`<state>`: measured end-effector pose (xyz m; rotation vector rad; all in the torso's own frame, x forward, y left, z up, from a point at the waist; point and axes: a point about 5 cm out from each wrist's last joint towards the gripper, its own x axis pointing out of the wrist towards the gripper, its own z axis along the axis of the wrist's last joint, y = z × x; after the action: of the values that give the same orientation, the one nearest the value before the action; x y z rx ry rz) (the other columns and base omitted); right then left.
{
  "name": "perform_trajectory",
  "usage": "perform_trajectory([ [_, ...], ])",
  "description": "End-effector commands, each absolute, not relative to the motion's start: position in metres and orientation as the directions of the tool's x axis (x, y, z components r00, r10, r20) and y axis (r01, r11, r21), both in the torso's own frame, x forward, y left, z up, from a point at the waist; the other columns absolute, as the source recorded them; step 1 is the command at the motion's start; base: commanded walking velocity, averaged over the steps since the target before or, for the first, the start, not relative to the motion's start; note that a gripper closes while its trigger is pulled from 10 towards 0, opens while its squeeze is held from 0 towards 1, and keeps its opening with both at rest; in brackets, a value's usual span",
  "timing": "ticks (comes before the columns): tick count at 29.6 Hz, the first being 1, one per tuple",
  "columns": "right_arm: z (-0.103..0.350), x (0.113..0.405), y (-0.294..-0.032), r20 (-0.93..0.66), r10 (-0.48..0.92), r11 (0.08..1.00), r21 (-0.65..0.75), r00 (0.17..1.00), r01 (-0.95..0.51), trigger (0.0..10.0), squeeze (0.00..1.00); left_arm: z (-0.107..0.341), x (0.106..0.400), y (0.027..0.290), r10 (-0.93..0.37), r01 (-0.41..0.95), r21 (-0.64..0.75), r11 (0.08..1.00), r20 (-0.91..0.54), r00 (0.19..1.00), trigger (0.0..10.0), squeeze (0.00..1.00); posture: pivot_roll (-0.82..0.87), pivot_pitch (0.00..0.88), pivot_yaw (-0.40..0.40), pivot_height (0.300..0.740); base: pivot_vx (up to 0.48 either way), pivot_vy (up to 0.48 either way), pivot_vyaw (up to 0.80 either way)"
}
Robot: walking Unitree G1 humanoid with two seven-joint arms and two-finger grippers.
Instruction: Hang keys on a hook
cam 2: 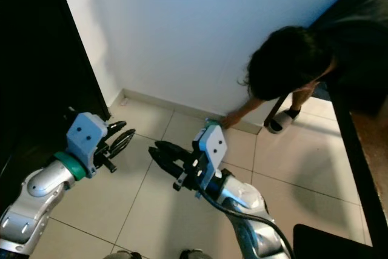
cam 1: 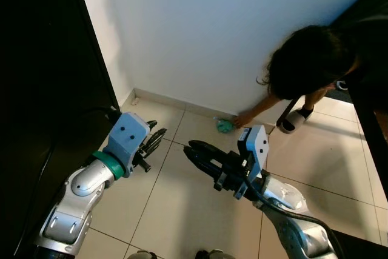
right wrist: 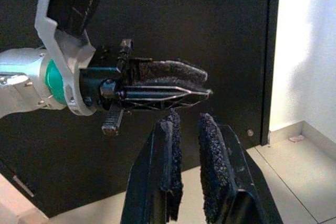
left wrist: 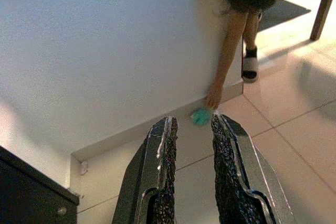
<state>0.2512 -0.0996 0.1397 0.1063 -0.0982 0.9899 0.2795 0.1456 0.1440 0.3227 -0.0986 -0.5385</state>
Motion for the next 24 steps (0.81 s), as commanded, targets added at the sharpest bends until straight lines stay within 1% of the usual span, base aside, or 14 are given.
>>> perform_trajectory([
  [1,0.136,0.251,-0.099,0.116,0.83,0.546,0.032,0.546,-0.837,10.0,0.0,0.137,0.278,0.144,-0.533,0.504,0.348,0.79,-0.014,0.846,10.0,0.0,0.0,0.0,0.054,0.74,0.0,0.0,0.0],
  [11,0.133,0.259,-0.095,0.108,0.838,0.534,0.04,0.535,-0.845,10.0,0.0,0.135,0.286,0.141,-0.524,0.488,0.358,0.796,0.005,0.852,10.0,0.0,0.01,0.0,0.045,0.74,0.0,0.0,0.0],
  [12,0.132,0.262,-0.093,0.104,0.841,0.529,0.038,0.53,-0.847,10.0,0.0,0.134,0.289,0.141,-0.521,0.484,0.368,0.794,0.002,0.853,10.0,0.0,0.04,0.0,0.051,0.74,0.0,0.0,0.0],
  [14,0.131,0.267,-0.09,0.1,0.843,0.529,0.03,0.529,-0.848,10.0,0.0,0.132,0.294,0.142,-0.513,0.479,0.378,0.793,-0.011,0.858,10.0,0.0,0.04,0.0,0.067,0.74,0.0,0.0,0.0],
  [17,0.13,0.269,-0.089,0.099,0.843,0.529,0.028,0.529,-0.848,10.0,0.0,0.131,0.296,0.143,-0.511,0.478,0.38,0.792,-0.016,0.86,10.0,0.0,0.04,0.0,0.069,0.74,0.0,0.0,0.0],
  [19,0.13,0.271,-0.088,0.1,0.837,0.539,0.021,0.538,-0.842,10.0,0.0,0.129,0.298,0.143,-0.514,0.484,0.377,0.79,-0.025,0.857,10.0,0.0,0.02,0.0,0.091,0.74,0.0,0.0,0.0],
  [23,0.129,0.272,-0.087,0.099,0.834,0.545,0.013,0.544,-0.838,10.0,0.0,0.128,0.301,0.144,-0.521,0.492,0.379,0.784,-0.029,0.853,10.0,0.0,0.0,0.0,0.102,0.74,0.0,0.0,0.0],
  [24,0.128,0.273,-0.087,0.096,0.834,0.546,0.009,0.544,-0.838,10.0,0.0,0.128,0.302,0.144,-0.523,0.493,0.38,0.783,-0.029,0.852,10.0,0.0,0.0,0.0,0.093,0.74,0.0,0.0,0.0],
])
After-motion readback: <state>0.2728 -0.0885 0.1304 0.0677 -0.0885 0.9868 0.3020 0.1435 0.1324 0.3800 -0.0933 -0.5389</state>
